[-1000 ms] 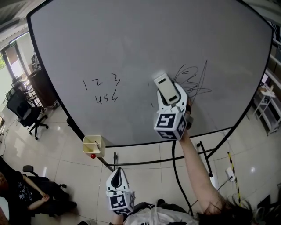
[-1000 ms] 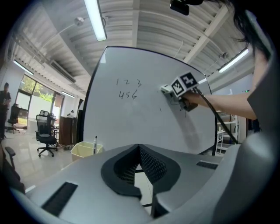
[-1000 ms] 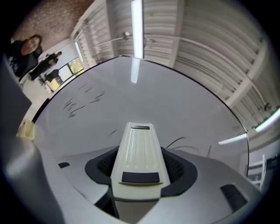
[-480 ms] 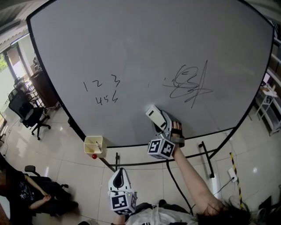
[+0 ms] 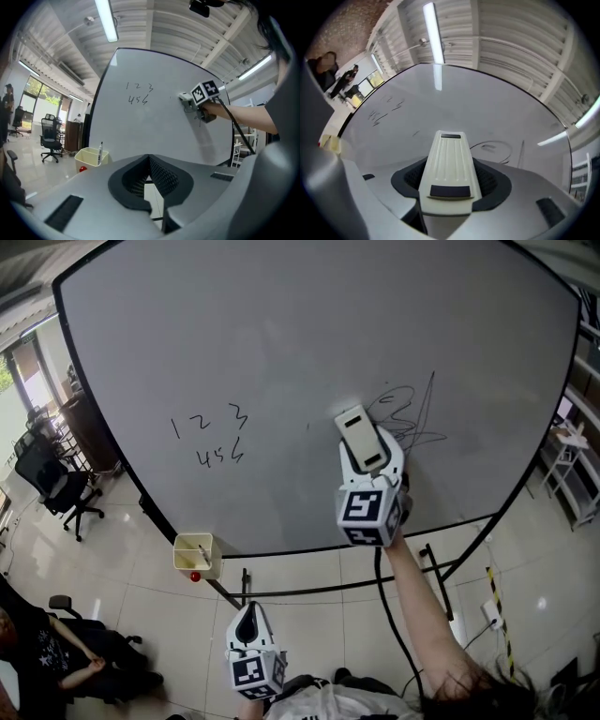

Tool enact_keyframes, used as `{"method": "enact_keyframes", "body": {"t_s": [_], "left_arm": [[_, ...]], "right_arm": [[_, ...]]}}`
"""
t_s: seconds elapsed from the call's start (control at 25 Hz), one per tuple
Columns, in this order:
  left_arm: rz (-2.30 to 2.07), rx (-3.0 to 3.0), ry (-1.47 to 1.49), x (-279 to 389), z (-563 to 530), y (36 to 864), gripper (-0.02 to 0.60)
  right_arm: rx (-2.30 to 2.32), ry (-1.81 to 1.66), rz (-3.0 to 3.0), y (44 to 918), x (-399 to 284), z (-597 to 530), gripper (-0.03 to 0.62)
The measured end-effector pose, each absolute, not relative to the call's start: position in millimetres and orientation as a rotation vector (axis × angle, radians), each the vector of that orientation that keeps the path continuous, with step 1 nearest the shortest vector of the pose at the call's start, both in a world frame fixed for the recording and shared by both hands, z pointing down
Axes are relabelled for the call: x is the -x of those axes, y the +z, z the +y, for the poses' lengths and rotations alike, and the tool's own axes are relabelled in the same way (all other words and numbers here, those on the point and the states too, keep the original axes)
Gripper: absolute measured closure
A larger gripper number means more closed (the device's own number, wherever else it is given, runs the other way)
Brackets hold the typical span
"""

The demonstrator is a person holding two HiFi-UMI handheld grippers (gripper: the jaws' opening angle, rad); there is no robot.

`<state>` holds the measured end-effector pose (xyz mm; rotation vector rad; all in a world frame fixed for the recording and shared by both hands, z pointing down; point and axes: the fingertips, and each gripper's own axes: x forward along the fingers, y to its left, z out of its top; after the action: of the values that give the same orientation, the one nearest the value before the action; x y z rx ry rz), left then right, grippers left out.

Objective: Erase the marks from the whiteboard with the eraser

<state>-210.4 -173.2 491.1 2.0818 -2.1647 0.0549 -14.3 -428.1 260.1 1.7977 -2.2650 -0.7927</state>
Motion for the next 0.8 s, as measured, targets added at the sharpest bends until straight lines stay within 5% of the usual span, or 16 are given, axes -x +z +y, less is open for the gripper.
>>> {"method": "enact_keyframes", "body": {"t_s": [0.2, 0.52, 0.8], "left_arm": [[-2.146, -2.094, 0.043, 203.1, -175.5, 489.2, 0.591], [-2.121, -2.1, 0.04, 196.6, -173.9, 491.2, 0.591], [-2.106, -2.113, 0.02, 188.1, -179.1, 492.3, 0.591]], "right_arm": [[-1.562, -0.915, -2.136, 340.9, 51.4, -425.2, 0.309], [-2.015, -0.695, -2.33, 175.9, -49.5, -440.8, 0.309], [-1.627, -0.863, -2.229, 302.7, 56.4, -426.3, 0.309]]}}
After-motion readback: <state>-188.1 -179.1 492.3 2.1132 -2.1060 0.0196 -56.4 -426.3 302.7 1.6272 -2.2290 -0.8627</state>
